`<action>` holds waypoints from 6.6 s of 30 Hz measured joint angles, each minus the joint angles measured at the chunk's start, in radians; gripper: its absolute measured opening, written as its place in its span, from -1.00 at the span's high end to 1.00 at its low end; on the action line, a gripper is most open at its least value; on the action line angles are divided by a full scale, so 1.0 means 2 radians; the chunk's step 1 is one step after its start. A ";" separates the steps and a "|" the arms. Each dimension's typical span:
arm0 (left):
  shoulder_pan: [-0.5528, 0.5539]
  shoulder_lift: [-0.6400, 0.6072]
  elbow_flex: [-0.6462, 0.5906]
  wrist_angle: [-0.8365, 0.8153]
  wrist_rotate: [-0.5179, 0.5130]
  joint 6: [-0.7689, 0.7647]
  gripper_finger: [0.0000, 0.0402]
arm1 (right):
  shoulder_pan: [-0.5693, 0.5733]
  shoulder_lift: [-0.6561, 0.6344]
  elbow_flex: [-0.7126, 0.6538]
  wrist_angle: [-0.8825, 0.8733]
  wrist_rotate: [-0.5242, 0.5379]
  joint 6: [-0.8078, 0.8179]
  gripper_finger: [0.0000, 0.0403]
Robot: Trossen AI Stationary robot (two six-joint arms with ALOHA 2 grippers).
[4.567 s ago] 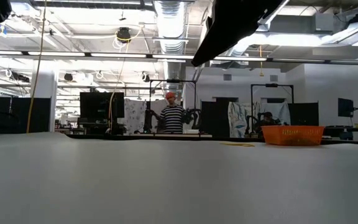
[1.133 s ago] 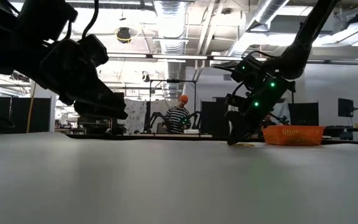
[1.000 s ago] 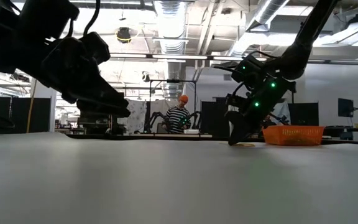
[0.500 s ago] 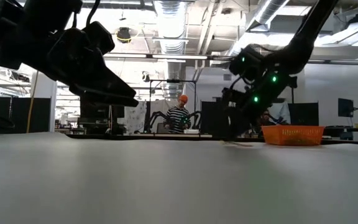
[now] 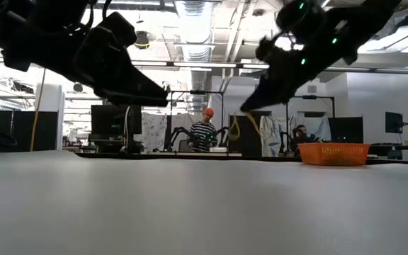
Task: Sort rubber bands into baskets
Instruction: Put the yellow rubber band into the yellow bin, then return to Home Position
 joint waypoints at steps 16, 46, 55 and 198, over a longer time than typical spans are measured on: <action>0.045 0.000 0.063 -0.004 0.026 0.069 -0.17 | 0.119 0.012 0.039 0.042 -0.017 -0.005 0.92; 0.049 0.001 0.072 -0.043 0.115 0.073 0.31 | 0.146 0.095 0.138 0.018 -0.013 -0.029 0.91; 0.049 0.001 0.072 -0.048 0.120 0.073 0.74 | 0.138 0.095 0.138 0.021 -0.026 -0.037 0.90; -0.251 0.000 0.275 -0.654 -0.240 -0.230 -0.08 | 0.147 0.095 0.138 -0.027 0.004 -0.006 -0.29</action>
